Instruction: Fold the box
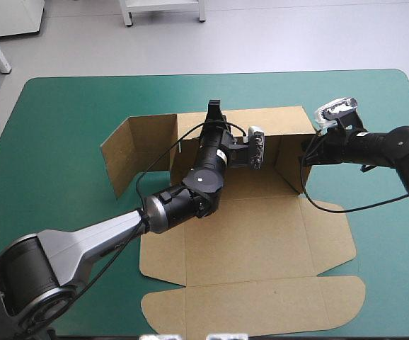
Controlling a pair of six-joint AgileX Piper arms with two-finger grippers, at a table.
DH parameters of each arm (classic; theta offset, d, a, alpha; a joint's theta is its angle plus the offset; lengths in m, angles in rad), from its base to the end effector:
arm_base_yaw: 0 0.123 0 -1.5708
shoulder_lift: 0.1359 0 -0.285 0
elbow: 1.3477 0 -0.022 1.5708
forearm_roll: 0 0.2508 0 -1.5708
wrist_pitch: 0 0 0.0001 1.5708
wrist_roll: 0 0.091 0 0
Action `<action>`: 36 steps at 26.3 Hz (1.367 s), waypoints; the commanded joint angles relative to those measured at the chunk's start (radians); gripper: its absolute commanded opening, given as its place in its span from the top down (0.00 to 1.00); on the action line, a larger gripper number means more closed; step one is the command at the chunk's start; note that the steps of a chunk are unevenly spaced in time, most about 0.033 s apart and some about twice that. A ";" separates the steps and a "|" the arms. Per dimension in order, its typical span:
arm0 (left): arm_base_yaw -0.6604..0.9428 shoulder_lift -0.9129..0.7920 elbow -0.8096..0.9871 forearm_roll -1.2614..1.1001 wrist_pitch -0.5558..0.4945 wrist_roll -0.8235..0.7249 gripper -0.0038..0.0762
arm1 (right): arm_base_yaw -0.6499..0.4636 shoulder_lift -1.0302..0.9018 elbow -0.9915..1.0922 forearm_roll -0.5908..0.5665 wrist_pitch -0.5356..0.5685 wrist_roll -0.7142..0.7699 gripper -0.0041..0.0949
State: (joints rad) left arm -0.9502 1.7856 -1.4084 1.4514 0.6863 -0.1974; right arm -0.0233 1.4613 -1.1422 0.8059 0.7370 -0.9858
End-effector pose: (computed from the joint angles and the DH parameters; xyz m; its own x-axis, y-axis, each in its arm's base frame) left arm 0.2850 -0.3002 0.3133 0.2001 0.9751 -0.0955 0.3072 0.0301 0.9512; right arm 0.3134 0.0369 0.3149 -0.5709 -0.2691 -0.7757 -0.5326 0.8404 0.1004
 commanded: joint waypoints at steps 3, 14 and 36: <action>-0.034 -0.052 -0.031 0.018 -0.094 -0.022 0.78 | 0.005 -0.032 -0.037 0.070 0.024 -0.007 0.98; -0.123 -0.092 -0.031 -0.189 -0.123 -0.045 0.46 | 0.005 -0.032 -0.035 -0.059 -0.010 0.154 0.98; 0.137 -0.332 -0.057 -0.678 -0.377 0.187 0.46 | 0.005 -0.032 -0.035 -0.082 0.028 0.210 0.98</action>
State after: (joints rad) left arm -0.9339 1.4995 -1.4162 0.7553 0.3840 0.0601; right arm -0.0182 1.4673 -1.1494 0.7015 0.7267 -0.7978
